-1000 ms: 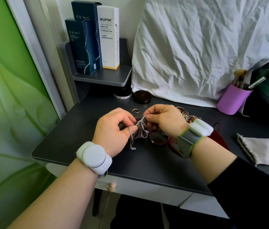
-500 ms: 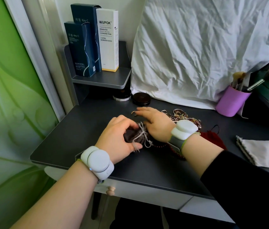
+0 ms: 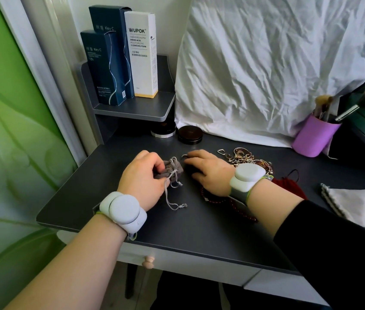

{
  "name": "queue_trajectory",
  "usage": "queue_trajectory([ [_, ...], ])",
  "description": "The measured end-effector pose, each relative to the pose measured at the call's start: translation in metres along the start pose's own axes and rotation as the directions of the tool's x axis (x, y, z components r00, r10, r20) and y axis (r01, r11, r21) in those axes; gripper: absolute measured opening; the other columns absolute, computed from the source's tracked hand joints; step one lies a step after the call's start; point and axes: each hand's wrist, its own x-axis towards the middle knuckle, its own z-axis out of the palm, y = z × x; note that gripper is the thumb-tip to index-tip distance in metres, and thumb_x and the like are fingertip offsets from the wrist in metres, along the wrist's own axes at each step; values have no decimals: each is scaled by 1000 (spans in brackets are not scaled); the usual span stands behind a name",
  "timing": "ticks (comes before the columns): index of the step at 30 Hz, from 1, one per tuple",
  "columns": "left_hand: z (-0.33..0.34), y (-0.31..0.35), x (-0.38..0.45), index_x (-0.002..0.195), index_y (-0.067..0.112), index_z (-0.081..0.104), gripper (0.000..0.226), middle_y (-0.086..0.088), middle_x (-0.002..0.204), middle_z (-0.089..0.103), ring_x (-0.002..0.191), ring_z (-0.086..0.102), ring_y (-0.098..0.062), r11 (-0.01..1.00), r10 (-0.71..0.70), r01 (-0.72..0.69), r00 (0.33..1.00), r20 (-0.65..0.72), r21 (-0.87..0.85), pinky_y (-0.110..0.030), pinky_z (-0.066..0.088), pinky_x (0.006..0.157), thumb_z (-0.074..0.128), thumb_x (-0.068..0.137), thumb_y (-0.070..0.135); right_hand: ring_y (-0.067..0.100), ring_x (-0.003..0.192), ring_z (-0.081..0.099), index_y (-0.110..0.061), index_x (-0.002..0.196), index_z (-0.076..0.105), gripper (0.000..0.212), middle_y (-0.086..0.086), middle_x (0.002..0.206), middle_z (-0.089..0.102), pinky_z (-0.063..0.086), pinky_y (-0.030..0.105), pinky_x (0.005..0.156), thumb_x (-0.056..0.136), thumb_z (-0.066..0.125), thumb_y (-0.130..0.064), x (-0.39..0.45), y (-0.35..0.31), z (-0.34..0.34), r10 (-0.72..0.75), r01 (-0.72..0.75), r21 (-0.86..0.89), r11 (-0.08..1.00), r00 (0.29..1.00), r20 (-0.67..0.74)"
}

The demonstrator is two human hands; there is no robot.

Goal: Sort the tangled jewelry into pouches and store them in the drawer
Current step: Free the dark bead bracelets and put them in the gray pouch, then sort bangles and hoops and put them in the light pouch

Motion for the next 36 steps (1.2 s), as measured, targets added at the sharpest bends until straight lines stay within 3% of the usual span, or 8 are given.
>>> queue_trajectory([
  [5, 4, 0, 6, 72, 20, 52, 24, 8, 75, 42, 62, 42, -9, 999, -32, 32, 999, -27, 20, -21, 33, 55, 75, 70, 12, 20, 146, 6, -14, 147, 24, 54, 4, 159, 9, 3, 24, 115, 97, 44, -19, 17, -7, -3, -27, 29, -31, 999, 999, 45],
  [10, 11, -1, 17, 74, 19, 53, 20, 7, 79, 42, 63, 43, -11, 997, -64, 66, 997, -50, 44, -22, 32, 53, 73, 73, 15, 17, 146, 8, -16, 148, 23, 51, 0, 159, 10, 9, 38, 118, 99, 38, -23, 16, -5, 3, -31, 38, -64, 997, 993, 116],
  [17, 29, 4, 39, 75, 19, 53, 18, 2, 90, 47, 75, 50, -23, 994, -80, 86, 994, -80, 72, -30, 35, 62, 71, 74, 17, 18, 146, 9, -15, 146, 27, 48, 0, 159, 13, 8, 40, 118, 100, 36, -25, -13, 19, -5, -21, 36, -127, 991, 993, 117],
  [24, 51, 15, 60, 88, 19, 60, 14, 2, 105, 48, 94, 56, -23, 996, -56, 58, 998, -25, 67, -31, 45, 73, 70, 78, 18, 18, 146, 9, -15, 142, 36, 45, -1, 156, 22, 7, 37, 118, 100, 36, -29, -33, 44, -13, 15, -3, -151, 989, 997, 79],
  [30, 61, 27, 64, 108, 16, 67, 29, -1, 118, 54, 108, 56, -22, 999, -7, 5, 999, 52, 49, -35, 47, 92, 67, 80, 11, 10, 142, 22, -17, 134, 49, 39, -3, 149, 38, 10, 19, 113, 98, 44, -28, -51, 56, -24, 60, -55, 60, 997, 994, -89],
  [33, 65, 37, 58, 110, 17, 67, 31, -1, 117, 54, 108, 55, -23, 999, 33, -35, 999, 39, 34, -35, 46, 92, 67, 80, 10, 8, 135, 37, -23, 125, 59, 32, -7, 139, 51, 21, 23, 114, 94, 51, -25, -65, 64, -38, 162, -133, 176, 975, 973, -166],
  [36, 69, 50, 48, 107, 20, 68, 27, 1, 113, 55, 103, 54, -19, 997, 75, -76, 996, 43, 22, -32, 46, 88, 69, 80, 15, 10, 114, 55, -29, 114, 66, 27, -8, 122, 64, 34, 20, 98, 89, 58, -23, -82, 77, -53, 253, -222, 176, 959, 951, -179],
])
